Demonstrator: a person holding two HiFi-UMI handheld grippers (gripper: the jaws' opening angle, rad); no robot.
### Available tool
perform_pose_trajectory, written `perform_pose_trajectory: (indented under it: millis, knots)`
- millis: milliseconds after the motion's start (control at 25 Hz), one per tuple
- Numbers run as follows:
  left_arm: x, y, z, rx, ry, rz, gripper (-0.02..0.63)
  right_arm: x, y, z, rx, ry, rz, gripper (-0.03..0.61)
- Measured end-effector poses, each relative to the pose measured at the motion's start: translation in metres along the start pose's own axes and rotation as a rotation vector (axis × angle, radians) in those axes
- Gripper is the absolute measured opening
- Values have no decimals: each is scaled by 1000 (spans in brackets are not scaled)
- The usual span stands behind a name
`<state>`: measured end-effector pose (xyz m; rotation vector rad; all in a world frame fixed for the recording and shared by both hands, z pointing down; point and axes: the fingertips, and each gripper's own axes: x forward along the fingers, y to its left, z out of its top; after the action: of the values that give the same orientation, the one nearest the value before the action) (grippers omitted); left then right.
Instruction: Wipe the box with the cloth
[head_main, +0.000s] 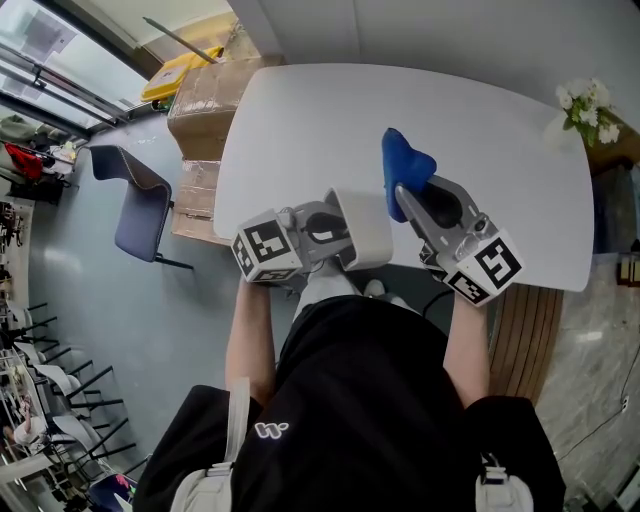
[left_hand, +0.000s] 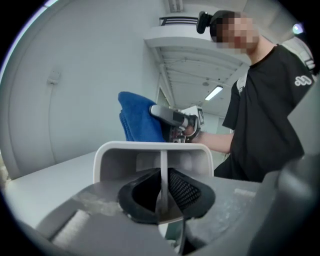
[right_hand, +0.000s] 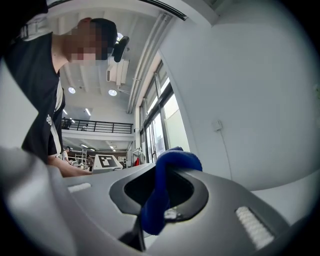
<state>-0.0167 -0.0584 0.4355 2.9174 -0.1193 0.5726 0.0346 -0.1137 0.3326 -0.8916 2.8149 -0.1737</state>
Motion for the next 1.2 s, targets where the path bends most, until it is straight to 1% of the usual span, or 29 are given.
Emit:
perform_pose_trajectory:
  millis: [120,200,480,760,880,1000,1120,1200]
  knots:
    - [6,11,-20,8,122,36,51,-1,-1,-1,8,-5,-14,54]
    - [9,17,-33,16,187,48,51,-3,-3,-2,13,-8,-25,54]
    - [19,31,-73,14,374,44,52,-12,-11,-6,23,-7,-67,54]
    - [28,46,-111,62,597,14,52,-14,-16,-11,35,4,-89,54]
    - [28,56,-133,59,701,13,51,-15,-18,-13,39,9,-98,54]
    - [31,62,-143,76,776,14,51,-15,-20,-16,40,17,-106,54]
    - [37,67,-152,116,855,27,51,-17,-23,-18,42,24,-116,54]
    - [43,69,-155,131,879,28,51,-20,-26,-19,44,26,-124,54]
